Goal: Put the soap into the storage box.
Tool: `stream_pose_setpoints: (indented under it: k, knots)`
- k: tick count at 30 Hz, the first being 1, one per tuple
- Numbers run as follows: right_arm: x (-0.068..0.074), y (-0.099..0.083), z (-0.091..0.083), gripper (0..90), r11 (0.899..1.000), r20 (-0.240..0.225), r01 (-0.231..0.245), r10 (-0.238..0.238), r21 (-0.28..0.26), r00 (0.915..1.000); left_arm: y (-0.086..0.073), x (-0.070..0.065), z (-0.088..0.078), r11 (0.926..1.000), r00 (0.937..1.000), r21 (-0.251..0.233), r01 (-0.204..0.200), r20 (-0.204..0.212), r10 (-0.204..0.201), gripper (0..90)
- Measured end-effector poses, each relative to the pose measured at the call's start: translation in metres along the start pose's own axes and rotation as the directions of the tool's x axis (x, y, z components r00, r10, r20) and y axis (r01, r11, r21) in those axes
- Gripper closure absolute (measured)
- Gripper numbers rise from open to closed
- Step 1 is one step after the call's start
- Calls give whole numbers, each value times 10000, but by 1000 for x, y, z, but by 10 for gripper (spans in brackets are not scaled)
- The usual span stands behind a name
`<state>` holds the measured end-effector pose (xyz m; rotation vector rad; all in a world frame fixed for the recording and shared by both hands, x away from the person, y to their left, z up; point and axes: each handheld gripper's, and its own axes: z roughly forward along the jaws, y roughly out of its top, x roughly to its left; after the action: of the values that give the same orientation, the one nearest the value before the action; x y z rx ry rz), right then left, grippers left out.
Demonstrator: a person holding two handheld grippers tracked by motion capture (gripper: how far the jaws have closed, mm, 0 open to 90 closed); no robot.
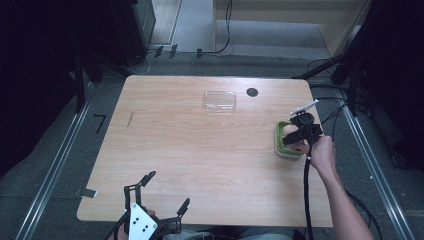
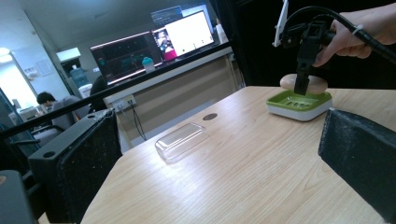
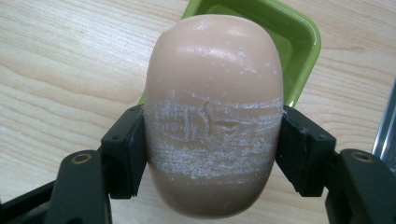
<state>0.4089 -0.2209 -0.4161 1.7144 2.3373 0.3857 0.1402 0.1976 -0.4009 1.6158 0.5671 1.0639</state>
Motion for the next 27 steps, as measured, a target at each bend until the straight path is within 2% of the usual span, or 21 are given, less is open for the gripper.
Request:
stream_pose_setpoints:
  k: [18, 27]
  knots:
    - [-8, 10, 23, 336, 9986, -192, -512, 514, 117, 9985, 0, 0, 0, 10000, 10000, -5, 27, -26, -27, 0]
    - [-8, 12, 33, 336, 9994, -282, -279, 285, 208, 9992, 0, 0, 0, 10000, 10000, -9, 28, -23, -28, 0]
